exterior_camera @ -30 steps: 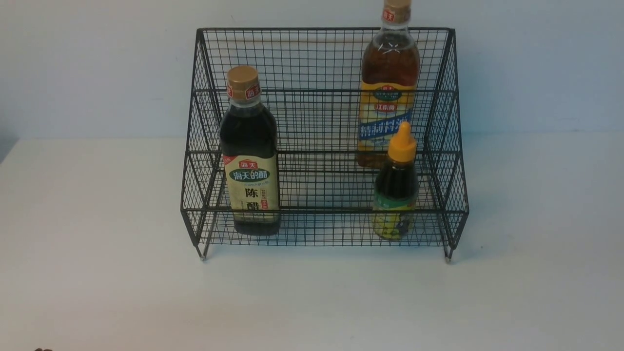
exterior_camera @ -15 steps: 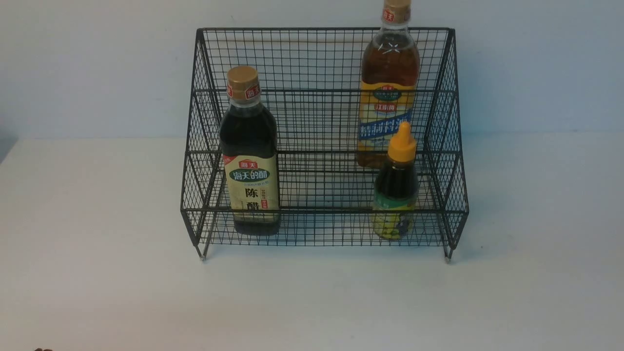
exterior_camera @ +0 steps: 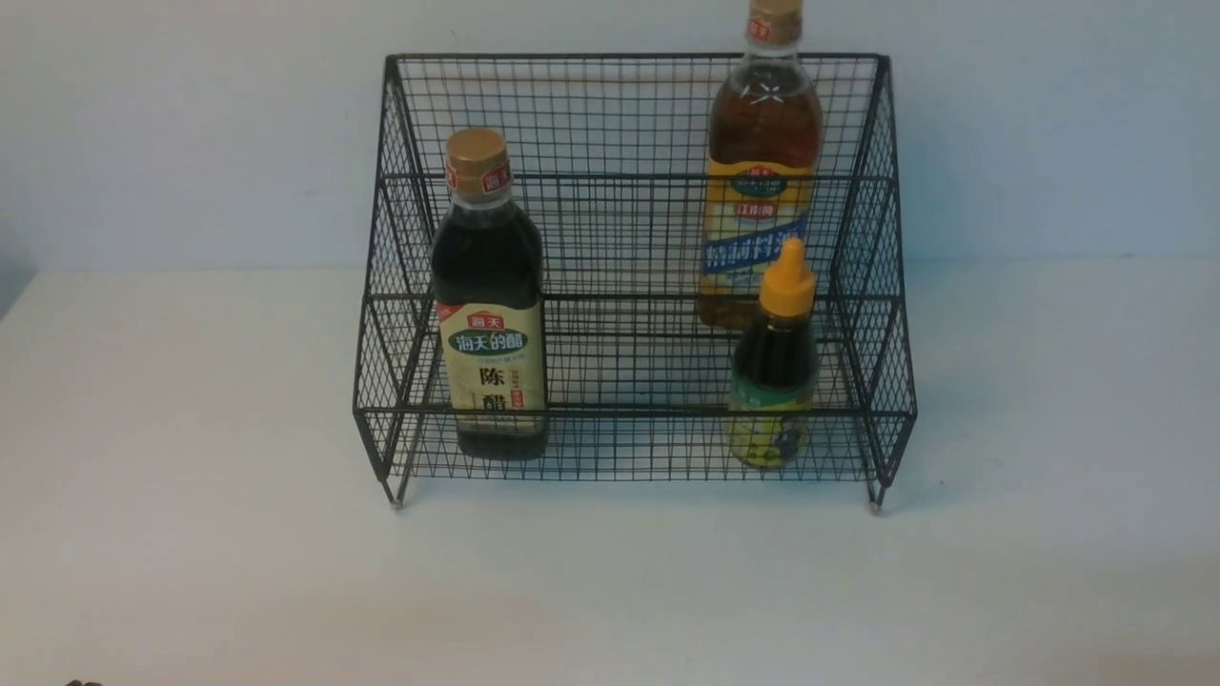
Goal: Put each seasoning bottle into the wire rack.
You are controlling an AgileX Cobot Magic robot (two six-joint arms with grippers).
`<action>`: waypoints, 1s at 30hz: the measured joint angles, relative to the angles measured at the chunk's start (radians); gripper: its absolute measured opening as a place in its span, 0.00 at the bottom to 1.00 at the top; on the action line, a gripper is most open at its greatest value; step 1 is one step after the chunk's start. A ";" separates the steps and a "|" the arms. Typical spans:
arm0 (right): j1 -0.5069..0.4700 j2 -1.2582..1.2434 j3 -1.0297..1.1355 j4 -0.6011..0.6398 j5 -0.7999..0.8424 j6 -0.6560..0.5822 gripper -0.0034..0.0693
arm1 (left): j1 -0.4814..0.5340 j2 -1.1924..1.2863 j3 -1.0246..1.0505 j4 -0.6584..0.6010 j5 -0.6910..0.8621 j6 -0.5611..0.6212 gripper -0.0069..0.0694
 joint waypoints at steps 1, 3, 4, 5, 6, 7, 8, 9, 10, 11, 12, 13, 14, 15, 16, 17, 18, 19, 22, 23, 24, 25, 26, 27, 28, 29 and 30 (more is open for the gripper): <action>-0.001 0.000 0.000 -0.002 0.002 0.008 0.03 | 0.000 0.000 0.000 0.000 0.000 0.000 0.08; -0.001 0.000 0.000 -0.009 0.003 0.016 0.03 | 0.000 0.000 0.000 0.000 0.000 0.000 0.08; -0.001 0.000 0.000 -0.009 0.003 0.016 0.03 | 0.000 0.000 0.000 0.000 0.000 0.000 0.08; -0.001 0.000 0.000 -0.011 0.005 0.021 0.03 | 0.000 0.000 0.000 0.000 0.000 0.000 0.08; -0.001 0.000 0.000 -0.011 0.005 0.022 0.03 | 0.000 0.000 0.000 0.000 0.000 0.000 0.08; -0.001 0.000 0.000 -0.012 0.005 0.022 0.03 | 0.000 0.000 0.000 0.000 0.000 0.000 0.08; -0.001 0.000 0.000 -0.012 0.007 0.022 0.03 | 0.000 0.000 0.000 0.000 0.000 0.000 0.08; -0.001 0.000 0.000 -0.012 0.007 0.022 0.03 | 0.000 0.000 0.000 0.000 0.000 0.000 0.08; -0.001 0.000 0.000 -0.012 0.007 0.022 0.03 | 0.000 0.000 0.000 0.000 0.000 0.000 0.08; -0.001 0.000 0.000 -0.012 0.007 0.023 0.03 | 0.000 0.000 0.000 0.000 0.000 0.000 0.08; -0.001 0.000 0.000 -0.012 0.007 0.023 0.03 | 0.000 0.000 0.000 0.000 0.000 0.000 0.08; -0.001 0.000 0.000 -0.012 0.007 0.023 0.03 | 0.000 0.000 0.000 0.000 0.000 0.000 0.08; -0.001 0.000 -0.001 -0.012 0.008 0.023 0.03 | 0.000 0.000 0.000 0.000 0.000 0.000 0.08; -0.001 0.000 -0.001 -0.012 0.008 0.023 0.03 | 0.000 0.000 0.000 0.000 0.000 0.000 0.08; -0.001 0.000 -0.001 -0.012 0.008 0.023 0.03 | 0.000 0.000 0.000 0.000 0.000 0.000 0.08; -0.001 0.000 -0.001 -0.012 0.008 0.023 0.03 | 0.000 0.000 0.000 0.000 0.000 0.000 0.08; -0.001 0.000 -0.001 -0.012 0.008 0.023 0.03 | 0.000 0.000 0.000 0.000 0.000 0.000 0.08; -0.001 0.000 -0.001 -0.012 0.008 0.023 0.03 | 0.000 0.000 0.000 0.000 0.000 0.000 0.08; -0.001 0.000 -0.001 -0.012 0.008 0.023 0.03 | 0.000 0.000 0.000 0.000 0.000 0.000 0.08; -0.001 0.000 -0.001 -0.012 0.008 0.024 0.03 | 0.000 0.000 0.000 0.000 0.000 0.000 0.08; -0.001 0.000 -0.001 -0.013 0.008 0.025 0.03 | 0.000 0.000 0.000 0.000 0.000 0.000 0.08; -0.001 0.000 -0.001 -0.013 0.008 0.025 0.03 | 0.000 0.000 0.000 0.000 0.000 0.000 0.08; -0.001 0.000 -0.001 -0.013 0.008 0.025 0.03 | 0.000 0.000 0.000 0.000 0.000 0.000 0.08; -0.001 0.000 -0.001 -0.013 0.008 0.025 0.03 | 0.000 0.000 0.000 0.000 0.000 0.000 0.08; -0.001 0.000 -0.001 -0.013 0.008 0.025 0.03 | 0.000 0.000 0.000 0.000 0.000 0.000 0.08; -0.001 0.000 -0.001 -0.013 0.008 0.025 0.03 | 0.000 0.000 0.000 0.000 0.000 0.000 0.08; -0.001 0.000 -0.001 -0.014 0.008 0.026 0.03 | 0.000 0.000 0.000 0.000 0.000 0.000 0.08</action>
